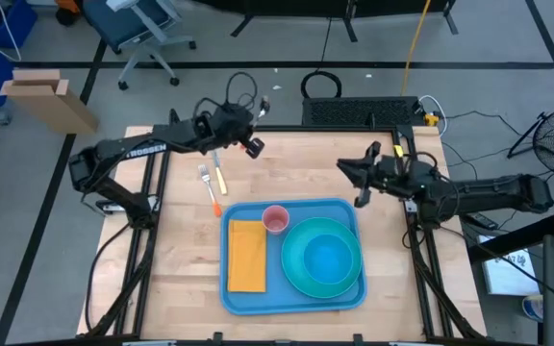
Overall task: Set up tray
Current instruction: Put the orange spoon on the yellow napkin
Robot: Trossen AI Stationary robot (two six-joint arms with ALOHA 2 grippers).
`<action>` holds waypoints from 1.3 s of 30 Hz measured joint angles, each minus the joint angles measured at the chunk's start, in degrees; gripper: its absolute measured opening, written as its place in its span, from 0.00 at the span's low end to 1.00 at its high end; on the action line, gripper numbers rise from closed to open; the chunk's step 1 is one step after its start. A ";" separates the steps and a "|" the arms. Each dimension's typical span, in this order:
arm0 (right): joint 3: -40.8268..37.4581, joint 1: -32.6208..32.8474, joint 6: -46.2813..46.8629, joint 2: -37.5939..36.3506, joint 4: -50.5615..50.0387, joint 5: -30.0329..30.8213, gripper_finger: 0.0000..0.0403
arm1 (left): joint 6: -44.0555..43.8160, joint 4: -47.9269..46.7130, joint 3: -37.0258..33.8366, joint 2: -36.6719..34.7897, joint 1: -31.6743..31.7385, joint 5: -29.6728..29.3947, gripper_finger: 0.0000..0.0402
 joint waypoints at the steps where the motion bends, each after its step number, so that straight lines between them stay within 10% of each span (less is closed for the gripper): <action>1: 1.46 -0.02 -0.15 1.67 -0.09 0.83 0.14 | 0.25 1.03 -0.08 -0.05 -0.86 -0.90 0.02; 12: 23.87 -3.49 -7.61 26.17 0.60 4.37 0.52 | 5.06 13.38 -0.03 -0.15 -9.20 -14.09 0.02; 27: 38.87 -4.80 -24.48 41.64 0.12 19.18 0.50 | 11.40 15.40 -0.05 1.22 -12.77 -23.40 0.02; 39: 38.89 -5.79 -16.93 36.35 -4.22 11.21 0.49 | 15.47 15.76 -0.05 1.22 -13.31 -23.21 0.02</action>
